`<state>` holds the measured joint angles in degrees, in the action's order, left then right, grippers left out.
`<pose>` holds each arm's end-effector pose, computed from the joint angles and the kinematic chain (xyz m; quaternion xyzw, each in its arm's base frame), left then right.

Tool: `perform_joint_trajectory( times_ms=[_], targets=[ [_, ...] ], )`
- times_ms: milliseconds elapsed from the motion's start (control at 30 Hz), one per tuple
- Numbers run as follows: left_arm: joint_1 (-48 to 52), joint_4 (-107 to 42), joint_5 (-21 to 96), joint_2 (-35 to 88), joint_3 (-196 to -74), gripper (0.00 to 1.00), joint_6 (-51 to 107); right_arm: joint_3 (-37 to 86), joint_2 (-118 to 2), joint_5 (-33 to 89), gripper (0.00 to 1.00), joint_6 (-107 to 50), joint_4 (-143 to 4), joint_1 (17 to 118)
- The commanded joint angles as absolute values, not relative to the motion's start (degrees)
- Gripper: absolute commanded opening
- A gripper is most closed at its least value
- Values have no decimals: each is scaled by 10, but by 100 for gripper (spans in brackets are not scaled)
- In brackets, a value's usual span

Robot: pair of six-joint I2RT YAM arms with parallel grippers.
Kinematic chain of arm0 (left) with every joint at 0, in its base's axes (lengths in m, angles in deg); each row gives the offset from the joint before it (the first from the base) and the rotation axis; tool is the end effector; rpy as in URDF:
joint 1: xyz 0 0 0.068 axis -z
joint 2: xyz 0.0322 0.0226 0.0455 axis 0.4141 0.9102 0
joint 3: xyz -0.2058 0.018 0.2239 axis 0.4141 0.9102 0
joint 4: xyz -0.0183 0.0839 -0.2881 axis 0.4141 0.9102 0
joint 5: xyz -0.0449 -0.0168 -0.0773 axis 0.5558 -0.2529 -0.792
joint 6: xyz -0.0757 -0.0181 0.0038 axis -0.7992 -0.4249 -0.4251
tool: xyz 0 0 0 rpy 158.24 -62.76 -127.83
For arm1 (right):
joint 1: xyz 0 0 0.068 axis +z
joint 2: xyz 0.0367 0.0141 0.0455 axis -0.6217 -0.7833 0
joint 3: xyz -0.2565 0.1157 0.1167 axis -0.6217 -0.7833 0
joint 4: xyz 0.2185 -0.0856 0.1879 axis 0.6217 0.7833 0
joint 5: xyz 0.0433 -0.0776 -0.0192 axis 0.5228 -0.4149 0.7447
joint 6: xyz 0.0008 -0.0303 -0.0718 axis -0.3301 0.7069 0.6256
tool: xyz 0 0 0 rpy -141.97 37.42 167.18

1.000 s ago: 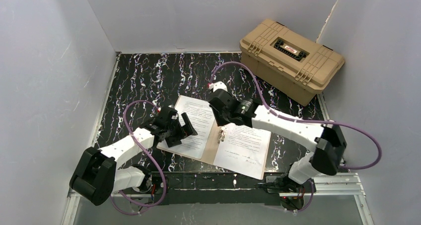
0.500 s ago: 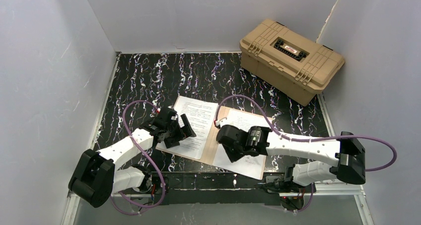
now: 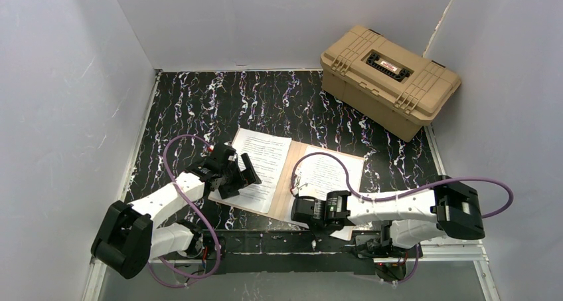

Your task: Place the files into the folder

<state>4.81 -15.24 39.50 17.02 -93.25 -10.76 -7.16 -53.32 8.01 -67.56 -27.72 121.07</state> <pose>0.2190 -0.1313 0.1573 -0.1552 0.9282 -0.2544 0.2228 0.0478 0.2576 0.1653 -0.2954 0.9400 0.0735 0.1539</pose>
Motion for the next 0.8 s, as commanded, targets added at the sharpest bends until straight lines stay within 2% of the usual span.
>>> perform_joint_trajectory(
  times_ms=[0,267,567,767],
  targets=[
    [49,-126,408,159,-934,98,-102,-92,-544,75,1,-711,-304,1226],
    [49,-126,410,162,-935,98,-105,-113,-571,52,1,-735,-315,1232],
    [49,-122,414,164,-936,98,-106,-112,-580,-44,1,-780,-274,1230],
    [49,-122,416,168,-937,98,-109,-110,-577,-66,1,-773,-279,1205]
  ],
)
